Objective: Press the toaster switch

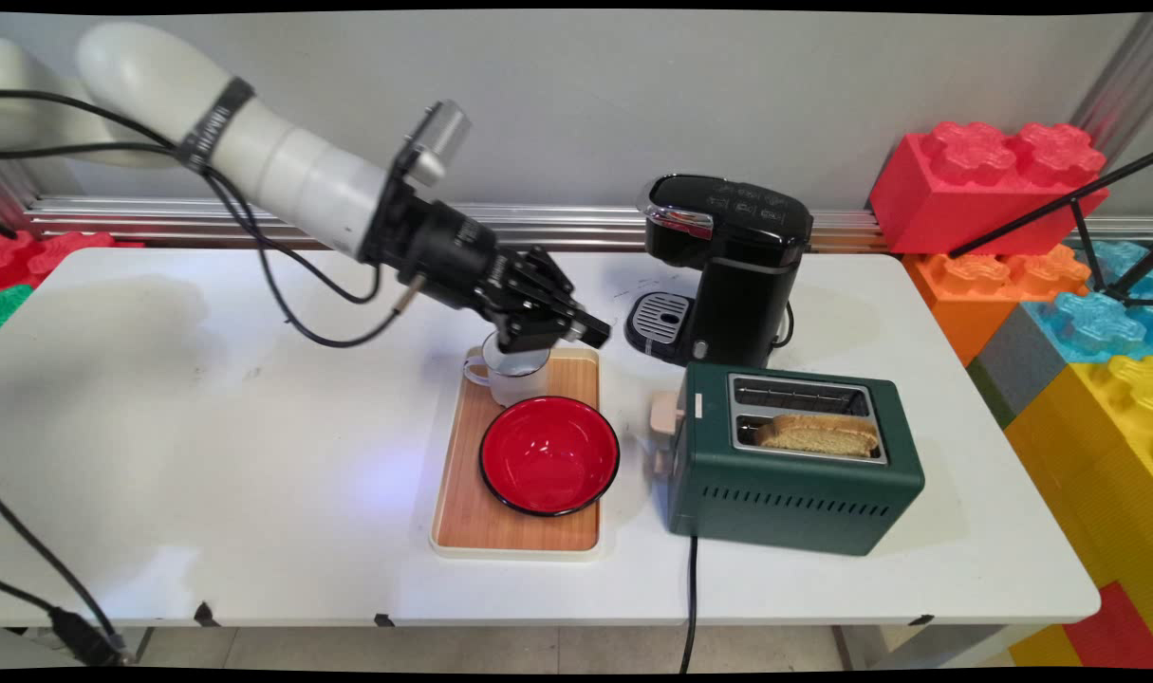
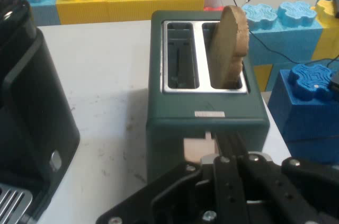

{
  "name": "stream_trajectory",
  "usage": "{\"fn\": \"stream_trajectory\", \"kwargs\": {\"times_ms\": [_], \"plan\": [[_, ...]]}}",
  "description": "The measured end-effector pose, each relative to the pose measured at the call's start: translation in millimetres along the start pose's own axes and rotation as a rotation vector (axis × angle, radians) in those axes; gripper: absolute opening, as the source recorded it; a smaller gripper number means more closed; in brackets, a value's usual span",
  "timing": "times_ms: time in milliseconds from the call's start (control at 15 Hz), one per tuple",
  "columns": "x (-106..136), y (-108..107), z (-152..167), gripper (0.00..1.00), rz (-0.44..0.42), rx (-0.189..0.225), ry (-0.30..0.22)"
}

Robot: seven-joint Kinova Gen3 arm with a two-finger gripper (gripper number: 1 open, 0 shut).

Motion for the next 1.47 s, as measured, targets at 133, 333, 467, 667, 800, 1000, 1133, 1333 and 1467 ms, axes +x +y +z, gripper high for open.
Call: {"fn": "stream_trajectory", "kwargs": {"times_ms": [133, 333, 467, 667, 800, 1000, 1133, 1333, 1467], "plan": [[-0.4, -0.4, 13.3, 0.00, 0.000, -0.002, 0.004], [-4.2, -1.1, 35.1, 0.00, 0.000, -0.009, 0.002], [-8.1, -1.8, 46.2, 0.00, -0.001, -0.011, -0.003], [-14.2, -3.5, 59.9, 0.00, -0.004, -0.013, -0.010], [-17.1, -4.4, 67.4, 0.00, -0.006, -0.015, -0.011], [-19.9, -5.3, 77.8, 0.00, -0.008, -0.019, -0.007], [-21.8, -5.5, 82.7, 0.00, -0.010, -0.021, -0.006], [-25.0, -6.0, 89.1, 0.00, -0.014, -0.023, -0.008], [-27.7, -5.9, 92.0, 0.00, -0.017, -0.025, -0.011]]}}
